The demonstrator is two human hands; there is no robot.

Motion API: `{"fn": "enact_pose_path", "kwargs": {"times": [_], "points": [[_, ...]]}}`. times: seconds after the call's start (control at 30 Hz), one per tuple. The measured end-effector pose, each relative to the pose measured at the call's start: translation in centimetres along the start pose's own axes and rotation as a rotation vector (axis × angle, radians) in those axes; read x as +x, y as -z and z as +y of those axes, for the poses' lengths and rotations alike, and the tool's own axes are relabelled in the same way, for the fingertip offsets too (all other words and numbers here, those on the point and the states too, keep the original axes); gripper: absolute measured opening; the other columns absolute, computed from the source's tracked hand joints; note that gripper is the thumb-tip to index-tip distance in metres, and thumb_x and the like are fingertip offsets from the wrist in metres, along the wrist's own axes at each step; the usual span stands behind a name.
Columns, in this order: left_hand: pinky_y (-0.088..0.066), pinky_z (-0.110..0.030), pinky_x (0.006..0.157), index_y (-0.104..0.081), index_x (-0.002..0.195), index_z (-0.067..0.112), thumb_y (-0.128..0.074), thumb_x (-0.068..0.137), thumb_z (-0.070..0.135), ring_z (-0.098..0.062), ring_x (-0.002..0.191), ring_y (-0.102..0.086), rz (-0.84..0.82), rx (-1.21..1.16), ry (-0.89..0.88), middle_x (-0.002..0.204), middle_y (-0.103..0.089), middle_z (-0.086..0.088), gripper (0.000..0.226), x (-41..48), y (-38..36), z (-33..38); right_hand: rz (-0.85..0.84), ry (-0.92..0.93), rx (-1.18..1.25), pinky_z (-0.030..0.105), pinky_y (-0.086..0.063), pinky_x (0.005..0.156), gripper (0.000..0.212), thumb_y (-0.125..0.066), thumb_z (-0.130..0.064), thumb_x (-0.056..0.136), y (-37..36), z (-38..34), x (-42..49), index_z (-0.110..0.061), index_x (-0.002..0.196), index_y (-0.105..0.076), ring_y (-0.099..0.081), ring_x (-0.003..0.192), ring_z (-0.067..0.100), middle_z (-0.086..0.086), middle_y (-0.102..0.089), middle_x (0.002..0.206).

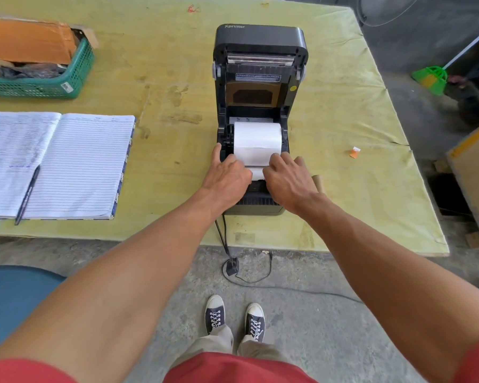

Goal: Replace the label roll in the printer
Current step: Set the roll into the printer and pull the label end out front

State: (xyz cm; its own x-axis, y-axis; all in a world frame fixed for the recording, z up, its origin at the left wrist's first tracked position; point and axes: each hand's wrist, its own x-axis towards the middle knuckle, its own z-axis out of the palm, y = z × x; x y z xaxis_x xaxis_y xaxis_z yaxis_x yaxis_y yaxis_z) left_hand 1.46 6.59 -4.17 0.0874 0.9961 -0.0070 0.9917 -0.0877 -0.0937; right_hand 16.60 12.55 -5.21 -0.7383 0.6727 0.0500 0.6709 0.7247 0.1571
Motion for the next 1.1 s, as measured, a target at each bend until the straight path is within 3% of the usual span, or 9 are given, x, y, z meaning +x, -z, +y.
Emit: {"fn": "enact_pose_path", "kwargs": {"times": [0.1,0.23,0.57,0.7,0.93,1.1], "points": [[-0.012,-0.060,0.119,-0.074,0.082,0.016,-0.053,0.100,0.023,-0.023,0.090,-0.058,0.033,-0.018,-0.035,0.072,-0.060,-0.001,0.028,0.1,-0.6,0.2,0.014,0.028,0.007,0.038,-0.028,0.068,0.005,-0.064,-0.004,0.086,-0.3,0.2,0.0,-0.007,0.083,-0.061,-0.045,0.085,0.027,0.011,-0.053,0.096],[-0.016,-0.062,0.118,-0.069,0.073,0.011,-0.056,0.093,0.006,-0.023,0.077,-0.056,0.048,0.033,-0.082,0.061,-0.050,-0.001,0.025,0.0,-0.5,0.4,0.013,0.044,0.022,0.036,-0.028,0.069,0.006,-0.063,-0.002,0.085,-0.7,0.7,0.0,-0.008,0.086,-0.061,-0.043,0.086,0.026,0.009,-0.053,0.097],[-0.019,-0.060,0.117,-0.067,0.084,0.006,-0.056,0.090,-0.004,-0.028,0.091,-0.054,0.020,0.129,-0.106,0.069,-0.046,-0.004,0.016,-0.7,-0.4,0.6,0.000,0.059,0.027,0.036,-0.028,0.070,0.005,-0.061,-0.008,0.088,-0.9,0.8,-0.1,-0.009,0.093,-0.061,-0.044,0.089,0.025,0.008,-0.051,0.099],[-0.019,-0.058,0.118,-0.069,0.088,0.006,-0.055,0.090,-0.003,-0.028,0.095,-0.056,0.038,0.109,-0.111,0.075,-0.057,-0.006,0.017,-1.7,-0.9,0.4,0.014,0.092,0.051,0.036,-0.028,0.070,0.005,-0.059,-0.009,0.089,-0.8,0.7,-0.7,-0.009,0.092,-0.063,-0.043,0.088,0.024,0.007,-0.052,0.099],[-0.038,-0.062,0.106,-0.066,0.074,0.001,-0.032,0.079,-0.005,-0.031,0.072,-0.056,0.220,0.039,-0.125,0.064,-0.056,-0.010,0.035,-3.7,-1.5,0.4,0.020,0.135,0.089,0.036,-0.030,0.069,0.011,-0.054,-0.014,0.092,-0.3,0.3,-1.8,-0.008,0.095,-0.063,-0.030,0.081,0.019,0.008,-0.052,0.099],[-0.046,-0.059,0.097,-0.065,0.072,0.002,-0.049,0.075,-0.015,-0.030,0.067,-0.056,0.294,0.032,-0.098,0.064,-0.056,-0.010,0.023,-5.0,-2.2,0.8,0.014,0.184,0.065,0.036,-0.031,0.069,0.011,-0.056,-0.017,0.092,0.1,0.0,-2.8,-0.009,0.096,-0.063,-0.044,0.087,0.023,0.007,-0.053,0.097]]}}
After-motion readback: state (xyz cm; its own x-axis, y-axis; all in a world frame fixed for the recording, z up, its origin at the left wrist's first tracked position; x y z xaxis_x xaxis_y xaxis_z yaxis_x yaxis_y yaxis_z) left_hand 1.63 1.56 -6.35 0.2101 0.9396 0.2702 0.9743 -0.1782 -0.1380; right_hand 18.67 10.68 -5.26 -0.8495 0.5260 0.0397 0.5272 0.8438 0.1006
